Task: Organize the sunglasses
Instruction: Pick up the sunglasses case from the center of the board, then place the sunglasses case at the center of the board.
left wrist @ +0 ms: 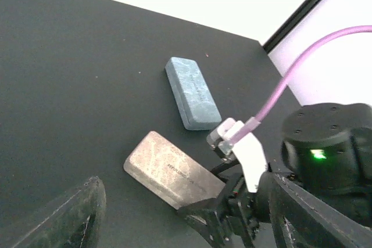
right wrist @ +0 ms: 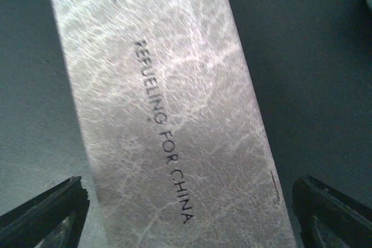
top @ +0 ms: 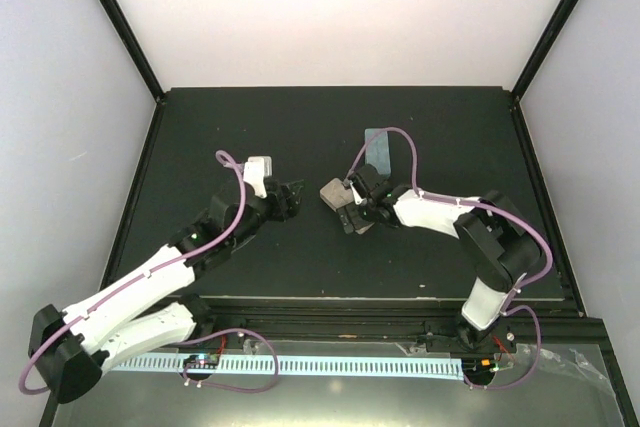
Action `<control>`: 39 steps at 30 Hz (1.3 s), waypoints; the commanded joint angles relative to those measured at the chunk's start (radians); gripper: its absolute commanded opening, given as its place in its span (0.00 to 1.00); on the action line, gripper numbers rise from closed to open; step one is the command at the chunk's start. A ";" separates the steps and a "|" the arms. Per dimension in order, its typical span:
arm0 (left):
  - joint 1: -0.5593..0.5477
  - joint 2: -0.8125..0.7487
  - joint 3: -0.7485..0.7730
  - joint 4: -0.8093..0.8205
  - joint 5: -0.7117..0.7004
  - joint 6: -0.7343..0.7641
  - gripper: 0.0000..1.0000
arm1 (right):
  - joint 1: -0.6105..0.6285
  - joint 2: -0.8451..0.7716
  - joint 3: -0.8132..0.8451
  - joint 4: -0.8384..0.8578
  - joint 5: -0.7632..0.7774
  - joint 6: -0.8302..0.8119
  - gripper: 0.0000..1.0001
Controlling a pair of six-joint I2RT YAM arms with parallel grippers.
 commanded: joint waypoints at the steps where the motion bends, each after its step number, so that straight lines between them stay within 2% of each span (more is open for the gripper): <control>1: 0.005 -0.066 -0.008 -0.074 0.056 0.036 0.78 | 0.000 0.045 0.012 -0.045 0.033 0.033 0.94; 7: 0.006 -0.113 -0.006 -0.117 0.061 0.044 0.80 | 0.024 0.051 0.006 -0.073 0.082 0.061 0.84; 12: 0.004 -0.129 -0.007 -0.152 0.049 0.044 0.80 | 0.026 0.056 0.008 -0.069 0.093 0.128 0.69; 15: 0.006 -0.142 -0.007 -0.179 0.032 0.040 0.80 | 0.026 0.045 0.013 -0.044 0.129 0.177 0.65; 20: 0.005 -0.171 -0.010 -0.227 0.008 0.033 0.80 | 0.026 0.085 0.130 -0.049 0.216 0.252 0.64; 30: 0.007 -0.261 -0.016 -0.301 -0.077 0.038 0.81 | -0.017 0.294 0.511 -0.155 0.349 0.329 0.64; 39: 0.007 -0.288 -0.023 -0.319 -0.087 0.029 0.83 | -0.048 0.479 0.763 -0.272 0.353 0.354 0.65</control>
